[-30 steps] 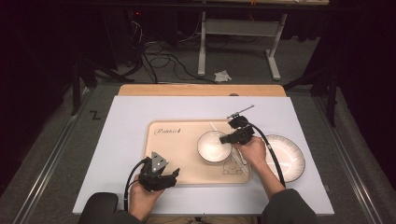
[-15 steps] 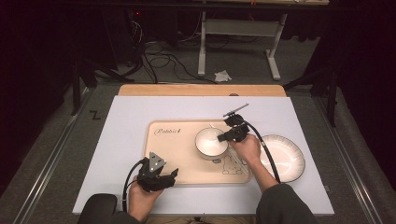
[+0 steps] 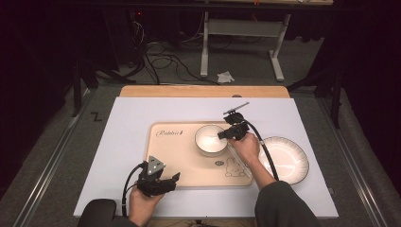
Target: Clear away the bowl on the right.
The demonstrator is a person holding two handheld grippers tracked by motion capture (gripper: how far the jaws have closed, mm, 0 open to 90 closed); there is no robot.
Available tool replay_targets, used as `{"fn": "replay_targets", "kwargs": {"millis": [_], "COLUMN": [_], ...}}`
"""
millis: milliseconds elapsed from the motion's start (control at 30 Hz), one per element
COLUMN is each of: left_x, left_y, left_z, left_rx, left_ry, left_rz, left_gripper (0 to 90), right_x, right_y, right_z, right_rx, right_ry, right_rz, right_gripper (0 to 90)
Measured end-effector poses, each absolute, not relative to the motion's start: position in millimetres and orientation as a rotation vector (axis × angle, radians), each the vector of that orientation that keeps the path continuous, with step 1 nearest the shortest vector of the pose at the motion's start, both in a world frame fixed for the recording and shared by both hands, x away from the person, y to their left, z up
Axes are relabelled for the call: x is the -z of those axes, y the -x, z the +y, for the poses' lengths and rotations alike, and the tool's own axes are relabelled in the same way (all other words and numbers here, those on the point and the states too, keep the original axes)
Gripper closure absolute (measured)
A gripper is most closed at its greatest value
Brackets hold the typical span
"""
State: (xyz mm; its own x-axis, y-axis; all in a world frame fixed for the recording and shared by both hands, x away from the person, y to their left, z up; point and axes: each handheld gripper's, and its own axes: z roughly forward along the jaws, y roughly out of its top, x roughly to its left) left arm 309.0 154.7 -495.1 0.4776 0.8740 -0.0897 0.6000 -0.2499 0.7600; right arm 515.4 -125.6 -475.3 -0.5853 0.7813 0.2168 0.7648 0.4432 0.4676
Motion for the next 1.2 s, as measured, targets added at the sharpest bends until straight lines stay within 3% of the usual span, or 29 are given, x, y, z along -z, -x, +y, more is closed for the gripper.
{"fn": "replay_targets", "kwargs": {"millis": [1033, 1200], "left_x": [496.0, 496.4], "left_y": [-293.4, -295.1], "left_z": [168.1, 167.2], "left_rx": [-0.510, -0.506], "left_ry": [-1.938, -1.944], "left_rz": [1.294, 1.292], "left_gripper": [32.3, 32.3], "right_x": [475.3, 471.3], "right_y": [-537.2, -535.9], "right_z": [-104.1, -108.8], "right_rx": [-0.791, -0.812], "right_ry": [-1.383, -1.393], "right_rz": [2.571, 2.561], "right_gripper": [80.8, 70.5]}}
